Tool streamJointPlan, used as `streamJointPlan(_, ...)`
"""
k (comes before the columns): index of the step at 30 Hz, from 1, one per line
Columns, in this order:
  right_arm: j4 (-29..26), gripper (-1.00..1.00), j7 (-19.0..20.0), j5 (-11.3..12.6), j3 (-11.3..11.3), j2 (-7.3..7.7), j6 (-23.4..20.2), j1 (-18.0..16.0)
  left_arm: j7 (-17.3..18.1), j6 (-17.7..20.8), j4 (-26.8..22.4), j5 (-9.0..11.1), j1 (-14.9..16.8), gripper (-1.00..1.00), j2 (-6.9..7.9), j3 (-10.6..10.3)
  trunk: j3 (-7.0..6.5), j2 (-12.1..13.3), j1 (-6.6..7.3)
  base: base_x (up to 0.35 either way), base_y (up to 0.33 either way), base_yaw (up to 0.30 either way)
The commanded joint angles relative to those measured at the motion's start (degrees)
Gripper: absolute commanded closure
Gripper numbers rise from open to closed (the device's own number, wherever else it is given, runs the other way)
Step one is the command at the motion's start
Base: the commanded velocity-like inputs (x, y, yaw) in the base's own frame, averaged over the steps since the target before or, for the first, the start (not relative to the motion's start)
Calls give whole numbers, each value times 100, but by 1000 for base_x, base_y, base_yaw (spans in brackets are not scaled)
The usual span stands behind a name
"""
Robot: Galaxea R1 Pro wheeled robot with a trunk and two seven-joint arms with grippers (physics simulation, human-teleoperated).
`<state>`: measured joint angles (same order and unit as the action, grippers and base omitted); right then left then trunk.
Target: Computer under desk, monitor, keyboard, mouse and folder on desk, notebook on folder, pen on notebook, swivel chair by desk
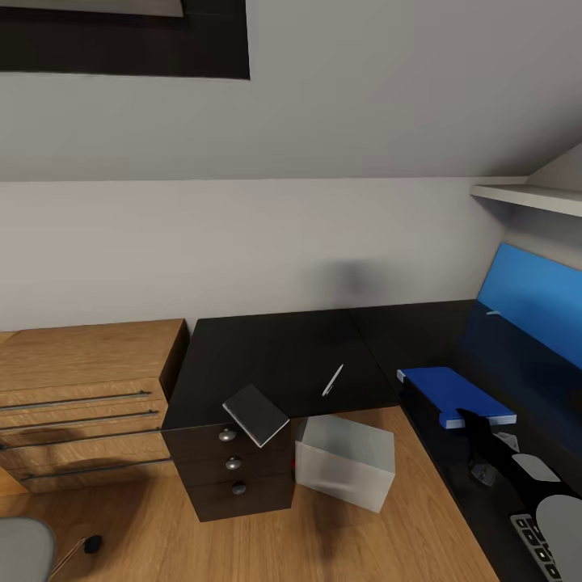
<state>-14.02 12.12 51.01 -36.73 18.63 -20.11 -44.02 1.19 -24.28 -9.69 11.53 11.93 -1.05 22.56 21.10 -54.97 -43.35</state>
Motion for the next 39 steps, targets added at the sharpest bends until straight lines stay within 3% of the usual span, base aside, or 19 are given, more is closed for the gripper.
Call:
streamJointPlan(1,14,100,-122,-117,11,0,-20,-2,13,-16,2,60,3,-100,0,-21,7,-3,-1,0,0,0)
streamJointPlan(39,14,100,-210,-117,16,-9,-24,-2,13,-16,1,60,3,-100,0,-23,7,-3,-1,0,0,0)
